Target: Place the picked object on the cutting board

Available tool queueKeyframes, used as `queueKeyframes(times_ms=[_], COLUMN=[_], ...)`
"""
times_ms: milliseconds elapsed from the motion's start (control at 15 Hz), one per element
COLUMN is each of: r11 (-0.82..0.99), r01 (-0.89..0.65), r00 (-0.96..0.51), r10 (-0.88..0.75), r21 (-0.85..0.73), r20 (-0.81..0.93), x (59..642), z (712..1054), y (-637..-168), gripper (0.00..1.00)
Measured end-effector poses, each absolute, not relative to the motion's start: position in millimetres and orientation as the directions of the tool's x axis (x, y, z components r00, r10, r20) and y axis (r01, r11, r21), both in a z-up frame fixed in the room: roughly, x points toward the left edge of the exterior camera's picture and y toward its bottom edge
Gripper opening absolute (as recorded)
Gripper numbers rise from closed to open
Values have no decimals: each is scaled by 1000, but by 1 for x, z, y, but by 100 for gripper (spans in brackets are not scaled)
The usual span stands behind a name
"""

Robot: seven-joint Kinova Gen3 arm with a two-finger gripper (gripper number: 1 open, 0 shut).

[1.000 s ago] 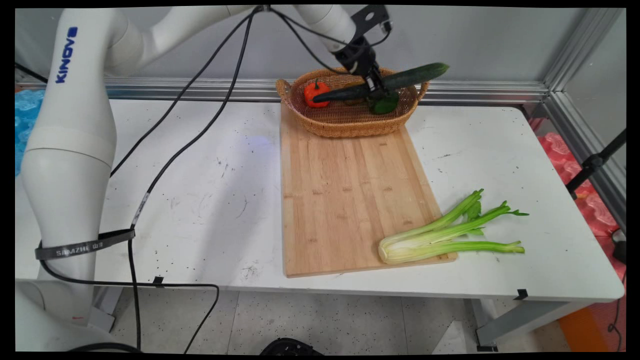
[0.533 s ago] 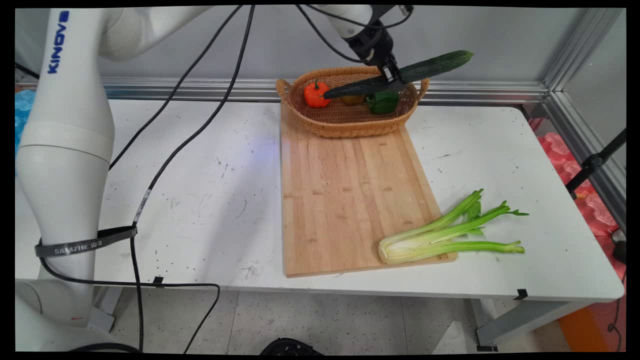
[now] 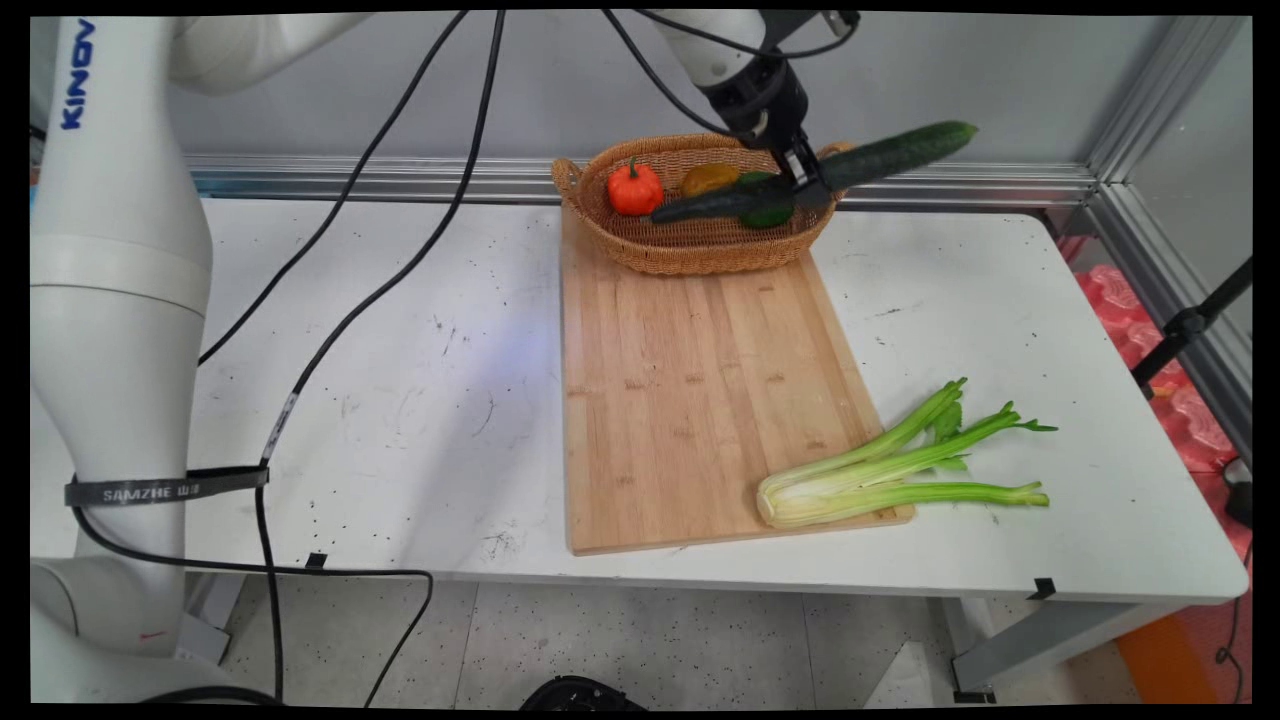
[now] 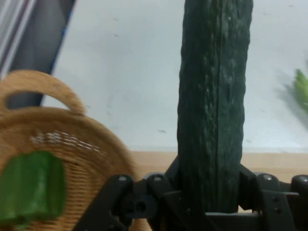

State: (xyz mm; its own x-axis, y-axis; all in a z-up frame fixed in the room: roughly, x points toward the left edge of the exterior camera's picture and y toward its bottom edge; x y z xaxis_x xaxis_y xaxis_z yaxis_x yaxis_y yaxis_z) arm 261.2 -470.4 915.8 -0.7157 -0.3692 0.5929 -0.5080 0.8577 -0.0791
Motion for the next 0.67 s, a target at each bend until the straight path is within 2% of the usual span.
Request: queueKeyframes(times_ms=[667], r11=[859], r01=[-511], r00=[-730], r10=[-426], r21=[-12], r20=[534], x=[237], z=[898], y=[-400], gripper=[0])
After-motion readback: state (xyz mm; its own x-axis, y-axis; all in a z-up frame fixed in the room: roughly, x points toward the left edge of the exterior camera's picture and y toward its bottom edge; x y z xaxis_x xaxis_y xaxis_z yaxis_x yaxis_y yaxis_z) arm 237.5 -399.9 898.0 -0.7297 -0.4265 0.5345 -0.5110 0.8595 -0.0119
